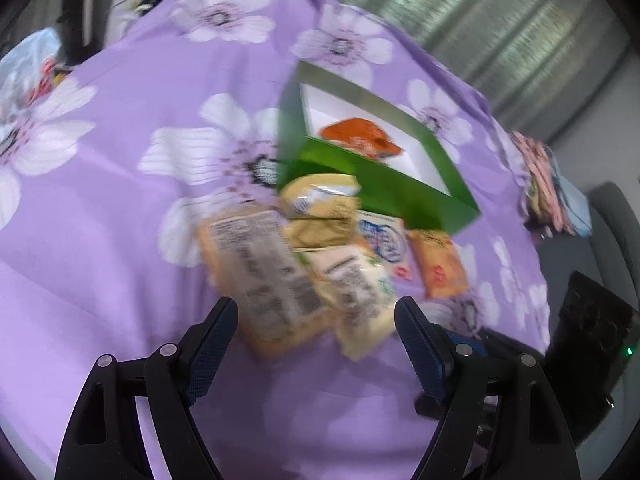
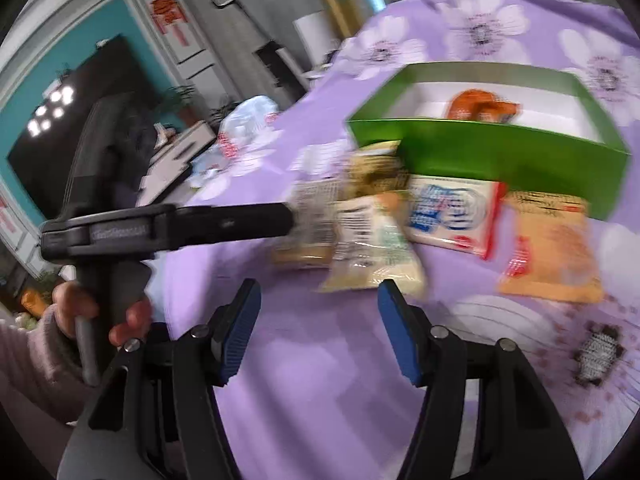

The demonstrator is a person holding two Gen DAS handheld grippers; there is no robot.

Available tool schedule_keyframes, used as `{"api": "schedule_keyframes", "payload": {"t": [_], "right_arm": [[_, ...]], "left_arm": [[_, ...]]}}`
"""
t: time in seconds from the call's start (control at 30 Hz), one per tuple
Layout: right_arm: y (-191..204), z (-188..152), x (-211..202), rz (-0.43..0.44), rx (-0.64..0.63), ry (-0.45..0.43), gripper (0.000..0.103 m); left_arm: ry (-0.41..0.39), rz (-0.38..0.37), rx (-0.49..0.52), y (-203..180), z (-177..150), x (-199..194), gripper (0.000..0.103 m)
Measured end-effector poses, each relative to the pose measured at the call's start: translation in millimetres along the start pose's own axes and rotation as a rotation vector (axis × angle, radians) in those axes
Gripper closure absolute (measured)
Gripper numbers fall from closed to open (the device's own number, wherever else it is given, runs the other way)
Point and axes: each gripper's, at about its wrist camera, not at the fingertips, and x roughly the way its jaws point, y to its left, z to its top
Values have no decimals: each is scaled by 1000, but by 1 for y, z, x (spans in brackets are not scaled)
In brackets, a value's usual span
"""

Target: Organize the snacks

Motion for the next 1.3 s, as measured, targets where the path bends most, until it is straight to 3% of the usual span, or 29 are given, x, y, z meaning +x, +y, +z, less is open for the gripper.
{"api": "schedule_keyframes", "payload": {"t": [0.17,0.47,0.53,0.6,0.77,0.9,1.3], "right_arm": [[18,12,28,35,-48,31,43],[28,35,88,-70,-123,170,46],[27,38,94,-71,-112,178,46],[26,40,95,-61,-106,176,46],[23,42,101,-25,-73,188,47],[24,39,106,-41,-78,191,53],[32,26,85,-56,-59,98,70]], "left_arm": [[18,34,-43,22,3,7,23],[40,1,-29,34,10,19,23],[44,5,-14,34,14,22,30],[48,13,-8,35,17,25,38],[46,17,12,37,16,26,43],[36,19,0,43,14,25,53],[-20,46,47,25,4,4,55]]}}
